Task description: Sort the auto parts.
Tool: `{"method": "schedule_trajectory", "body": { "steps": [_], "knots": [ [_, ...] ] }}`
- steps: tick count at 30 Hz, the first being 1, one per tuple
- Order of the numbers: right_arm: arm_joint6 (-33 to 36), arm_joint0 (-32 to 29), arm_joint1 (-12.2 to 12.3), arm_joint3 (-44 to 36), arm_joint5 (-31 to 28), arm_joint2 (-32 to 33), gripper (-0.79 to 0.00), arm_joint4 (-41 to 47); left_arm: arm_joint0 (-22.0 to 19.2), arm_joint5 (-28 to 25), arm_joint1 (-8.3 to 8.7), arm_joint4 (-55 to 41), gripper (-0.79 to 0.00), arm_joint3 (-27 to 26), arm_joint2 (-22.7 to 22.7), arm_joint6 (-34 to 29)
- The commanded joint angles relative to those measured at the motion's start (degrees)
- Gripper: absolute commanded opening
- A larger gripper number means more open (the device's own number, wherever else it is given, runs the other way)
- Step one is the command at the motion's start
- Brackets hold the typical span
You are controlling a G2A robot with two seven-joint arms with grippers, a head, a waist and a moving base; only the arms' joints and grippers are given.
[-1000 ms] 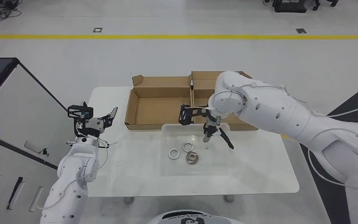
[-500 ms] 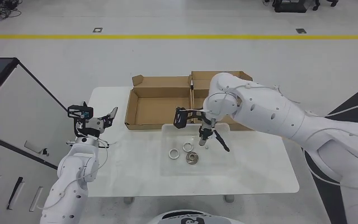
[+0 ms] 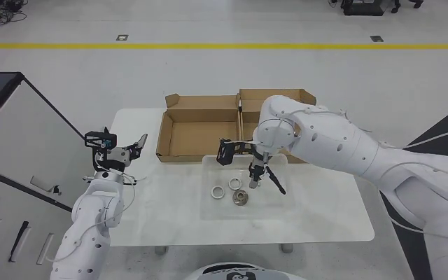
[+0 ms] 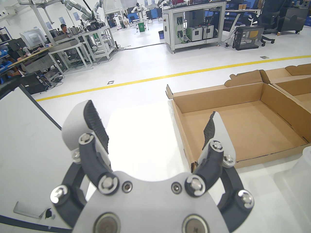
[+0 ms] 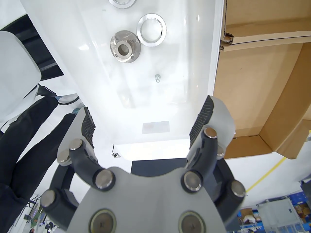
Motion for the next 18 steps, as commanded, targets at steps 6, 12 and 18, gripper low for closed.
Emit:
{"method": "schedule_trajectory", "body": {
  "steps": [6, 12, 18],
  "knots": [
    [-0.9, -0.5, 0.1, 0.0, 0.3, 0.1, 0.0, -0.5, 0.0, 0.0, 0.0, 0.0, 0.0, 0.0, 0.0, 0.0],
    [1.3, -0.7, 0.6, -3.3, 3.0, 0.2, 0.0, -1.3, 0.0, 0.0, 0.0, 0.0, 0.0, 0.0, 0.0, 0.0],
    [1.3, -2.4, 1.7, -5.5, 5.7, 0.0, 0.0, -1.5, 0.0, 0.0, 0.0, 0.0, 0.0, 0.0, 0.0, 0.0]
  ]
}}
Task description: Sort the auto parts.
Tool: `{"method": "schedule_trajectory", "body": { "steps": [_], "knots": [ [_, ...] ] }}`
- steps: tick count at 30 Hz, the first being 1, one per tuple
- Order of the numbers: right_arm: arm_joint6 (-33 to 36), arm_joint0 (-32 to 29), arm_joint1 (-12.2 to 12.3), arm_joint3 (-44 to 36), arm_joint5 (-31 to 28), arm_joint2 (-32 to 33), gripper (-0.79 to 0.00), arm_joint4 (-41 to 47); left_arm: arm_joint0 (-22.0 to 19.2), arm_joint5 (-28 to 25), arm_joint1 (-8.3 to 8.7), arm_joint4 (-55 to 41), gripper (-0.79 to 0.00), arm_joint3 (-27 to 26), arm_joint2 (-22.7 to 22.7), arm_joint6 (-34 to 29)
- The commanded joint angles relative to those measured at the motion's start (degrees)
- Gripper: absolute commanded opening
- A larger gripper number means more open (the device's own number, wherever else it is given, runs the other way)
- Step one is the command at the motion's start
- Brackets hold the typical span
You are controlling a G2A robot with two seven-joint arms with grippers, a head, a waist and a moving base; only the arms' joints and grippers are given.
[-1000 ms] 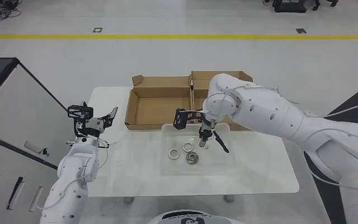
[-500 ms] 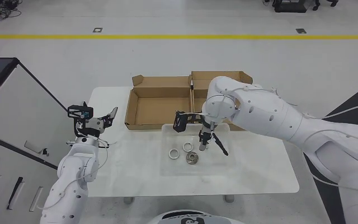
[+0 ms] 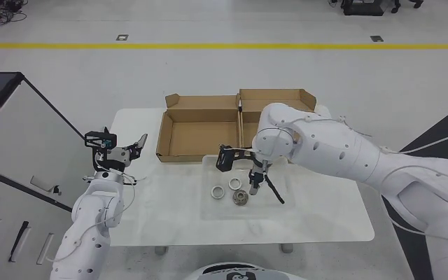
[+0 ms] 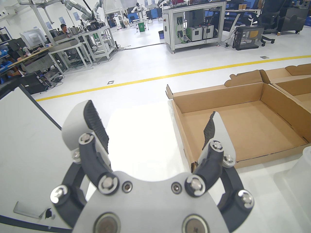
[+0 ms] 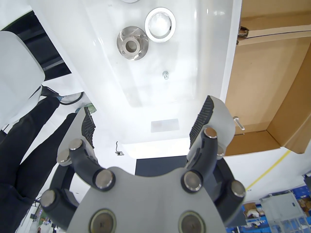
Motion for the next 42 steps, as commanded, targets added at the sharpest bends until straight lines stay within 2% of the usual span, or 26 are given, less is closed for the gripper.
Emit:
{"method": "schedule_trajectory", "body": {
  "steps": [1, 9, 10, 12, 14, 22, 42],
  "knots": [
    [0.0, -0.6, 0.3, -0.4, 0.4, 0.0, 0.0, -0.2, 0.0, 0.0, 0.0, 0.0, 0.0, 0.0, 0.0, 0.0],
    [-1.2, -3.5, 0.7, 2.0, 0.2, 0.1, 0.0, -1.7, 0.0, 0.0, 0.0, 0.0, 0.0, 0.0, 0.0, 0.0],
    [-1.7, -3.7, 0.6, 2.6, 0.0, 0.2, -0.037, -2.3, 0.0, 0.0, 0.0, 0.0, 0.0, 0.0, 0.0, 0.0],
    [-2.7, -4.2, 0.4, 3.9, -0.3, 0.2, -0.191, -3.0, 0.0, 0.0, 0.0, 0.0, 0.0, 0.0, 0.0, 0.0],
    [-3.3, -4.7, 0.0, 5.3, -0.9, 0.1, -0.271, -3.1, 0.0, 0.0, 0.0, 0.0, 0.0, 0.0, 0.0, 0.0],
    [-4.0, -6.7, -2.0, 10.8, -3.0, 0.0, -0.397, -4.0, 0.0, 0.0, 0.0, 0.0, 0.0, 0.0, 0.0, 0.0],
    [-5.6, -9.3, -6.5, 19.0, -3.2, 0.1, -0.416, -9.8, 0.0, 0.0, 0.0, 0.0, 0.0, 0.0, 0.0, 0.0]
  ]
}}
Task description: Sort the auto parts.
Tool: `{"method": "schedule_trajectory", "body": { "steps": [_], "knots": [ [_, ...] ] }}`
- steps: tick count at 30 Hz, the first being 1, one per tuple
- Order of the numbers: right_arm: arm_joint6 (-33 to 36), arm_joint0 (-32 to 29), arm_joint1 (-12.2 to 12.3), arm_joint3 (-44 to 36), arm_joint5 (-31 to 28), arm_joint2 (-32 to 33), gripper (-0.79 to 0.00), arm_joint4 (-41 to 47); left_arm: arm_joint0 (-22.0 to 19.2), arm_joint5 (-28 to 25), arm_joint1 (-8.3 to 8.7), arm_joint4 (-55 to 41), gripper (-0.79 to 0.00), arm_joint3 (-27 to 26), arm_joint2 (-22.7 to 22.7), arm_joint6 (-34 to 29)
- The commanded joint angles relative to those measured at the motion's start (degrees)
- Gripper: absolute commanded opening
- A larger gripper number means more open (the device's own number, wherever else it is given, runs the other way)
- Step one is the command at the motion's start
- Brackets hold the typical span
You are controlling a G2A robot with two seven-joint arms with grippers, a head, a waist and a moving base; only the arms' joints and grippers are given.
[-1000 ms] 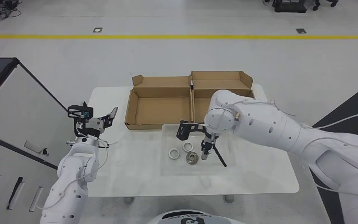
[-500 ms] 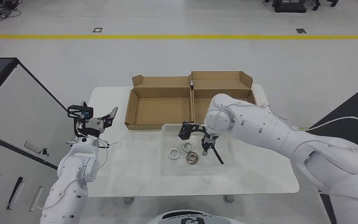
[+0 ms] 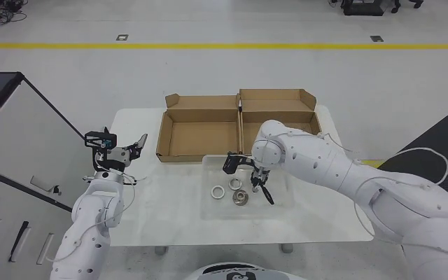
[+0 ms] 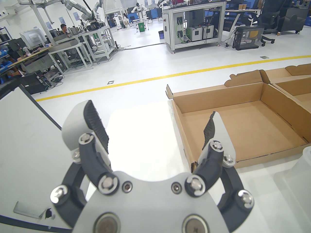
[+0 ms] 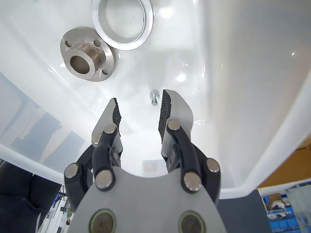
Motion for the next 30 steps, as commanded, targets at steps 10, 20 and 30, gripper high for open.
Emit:
{"method": "schedule_trajectory", "body": {
  "steps": [10, 20, 30],
  "knots": [
    [-0.7, -1.1, -0.8, 2.5, 0.3, 0.9, -0.468, -1.2, 0.0, 0.0, 0.0, 0.0, 0.0, 0.0, 0.0, 0.0],
    [-0.8, -2.0, -0.9, 3.5, 0.1, 2.1, -0.545, -2.3, 0.0, 0.0, 0.0, 0.0, 0.0, 0.0, 0.0, 0.0],
    [-0.8, -2.9, -1.3, 4.8, -0.3, 2.9, -0.785, -3.2, 0.0, 0.0, 0.0, 0.0, 0.0, 0.0, 0.0, 0.0]
  ]
}}
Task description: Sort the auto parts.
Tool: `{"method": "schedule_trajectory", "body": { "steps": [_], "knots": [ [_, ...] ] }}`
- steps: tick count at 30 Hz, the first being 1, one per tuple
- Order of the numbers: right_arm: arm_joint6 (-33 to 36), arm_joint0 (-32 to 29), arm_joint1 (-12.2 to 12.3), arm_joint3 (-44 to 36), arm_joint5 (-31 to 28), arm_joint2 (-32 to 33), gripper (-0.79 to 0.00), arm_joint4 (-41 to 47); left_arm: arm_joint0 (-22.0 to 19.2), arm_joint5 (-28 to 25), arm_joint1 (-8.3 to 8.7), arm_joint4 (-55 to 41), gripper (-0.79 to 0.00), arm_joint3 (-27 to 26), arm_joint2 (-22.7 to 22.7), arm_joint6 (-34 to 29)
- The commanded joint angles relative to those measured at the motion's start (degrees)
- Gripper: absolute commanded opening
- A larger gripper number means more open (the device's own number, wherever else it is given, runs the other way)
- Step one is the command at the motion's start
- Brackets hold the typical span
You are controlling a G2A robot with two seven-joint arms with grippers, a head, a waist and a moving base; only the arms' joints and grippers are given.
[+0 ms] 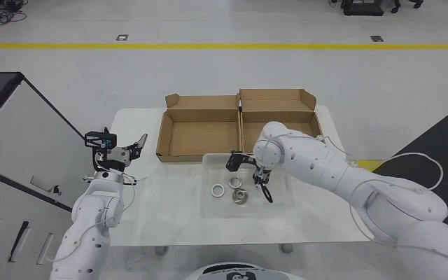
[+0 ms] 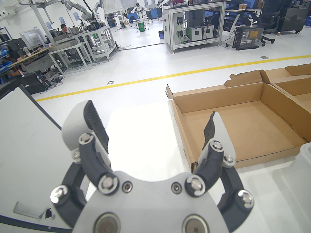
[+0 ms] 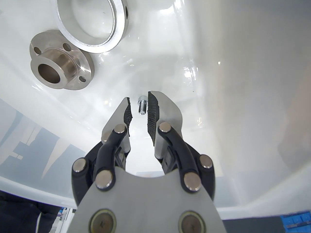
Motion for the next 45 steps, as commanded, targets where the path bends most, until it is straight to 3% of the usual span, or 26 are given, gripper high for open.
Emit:
{"method": "schedule_trajectory", "body": {
  "steps": [1, 10, 17, 26, 34, 45],
  "knots": [
    [0.0, -0.1, -0.1, 0.1, 0.0, 0.2, -0.785, -0.1, 0.0, 0.0, 0.0, 0.0, 0.0, 0.0, 0.0, 0.0],
    [1.6, -0.3, 0.4, -3.0, 1.3, 1.5, -0.785, -2.2, 0.0, 0.0, 0.0, 0.0, 0.0, 0.0, 0.0, 0.0],
    [5.4, -0.5, 3.1, -11.2, 3.3, 5.2, -0.785, -2.8, 0.0, 0.0, 0.0, 0.0, 0.0, 0.0, 0.0, 0.0],
    [6.2, -4.0, 10.1, -25.3, 2.9, 12.6, -0.785, 1.5, 0.0, 0.0, 0.0, 0.0, 0.0, 0.0, 0.0, 0.0],
    [5.4, -8.6, 16.4, -34.7, -1.5, 22.0, -0.785, 10.8, 0.0, 0.0, 0.0, 0.0, 0.0, 0.0, 0.0, 0.0],
    [-4.9, -12.3, 26.1, -34.9, -11.8, 29.1, -0.785, 19.9, 0.0, 0.0, 0.0, 0.0, 0.0, 0.0, 0.0, 0.0]
  ]
}}
